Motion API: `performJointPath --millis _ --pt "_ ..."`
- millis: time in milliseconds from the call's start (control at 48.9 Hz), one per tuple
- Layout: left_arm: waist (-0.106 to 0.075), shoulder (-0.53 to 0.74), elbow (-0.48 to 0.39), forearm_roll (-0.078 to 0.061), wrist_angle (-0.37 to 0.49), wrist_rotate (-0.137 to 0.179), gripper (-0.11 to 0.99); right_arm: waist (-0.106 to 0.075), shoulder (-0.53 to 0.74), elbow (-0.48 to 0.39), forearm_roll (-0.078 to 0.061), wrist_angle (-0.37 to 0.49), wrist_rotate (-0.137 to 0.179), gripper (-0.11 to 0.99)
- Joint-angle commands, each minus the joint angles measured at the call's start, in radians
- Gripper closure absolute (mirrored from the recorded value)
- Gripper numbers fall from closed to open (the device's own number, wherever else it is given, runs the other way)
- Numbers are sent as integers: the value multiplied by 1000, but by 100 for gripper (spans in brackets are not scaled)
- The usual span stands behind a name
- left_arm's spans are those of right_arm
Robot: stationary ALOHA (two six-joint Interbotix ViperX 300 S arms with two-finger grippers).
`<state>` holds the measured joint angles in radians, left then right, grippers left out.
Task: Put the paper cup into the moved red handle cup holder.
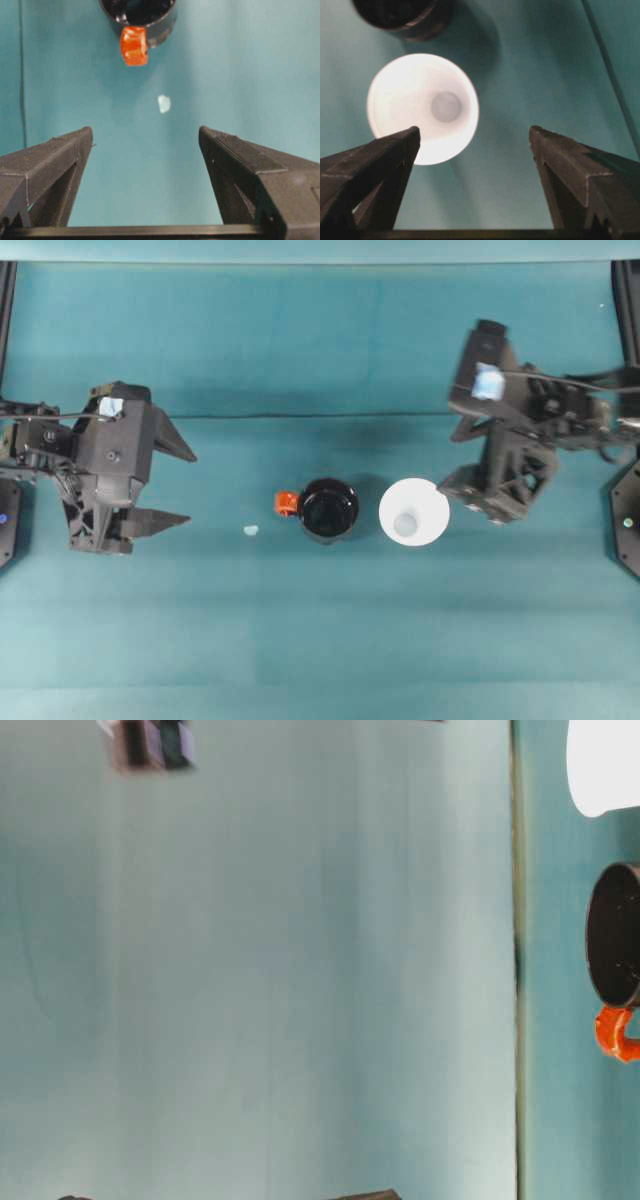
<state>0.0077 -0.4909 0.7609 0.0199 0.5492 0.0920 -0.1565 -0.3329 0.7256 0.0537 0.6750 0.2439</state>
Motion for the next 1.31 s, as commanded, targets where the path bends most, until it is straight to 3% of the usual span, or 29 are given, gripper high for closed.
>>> performJointPath --millis 0,307,491,1044,1105,1187,1289 --pt "0 -9 -11 3 -2 -2 -5 -6 35 -15 -3 -3 23 -8" --pt "0 -8 -9 3 -2 -3 -5 6 169 -29 5 -26 29 -8" --pt "0 -6 -5 3 -3 -5 -5 12 222 -31 23 -63 29 -7" --pt "0 -2 -3 3 -3 -5 -5 15 259 -32 25 -81 29 -6" --pt "0 -3 -3 2 -3 -5 -5 15 262 -32 34 -80 31 -3" --pt "0 -2 -3 2 -3 -5 -5 15 267 -38 58 -80 31 5" --pt "0 -2 -5 3 -3 -5 -5 15 276 -46 72 -83 31 29"
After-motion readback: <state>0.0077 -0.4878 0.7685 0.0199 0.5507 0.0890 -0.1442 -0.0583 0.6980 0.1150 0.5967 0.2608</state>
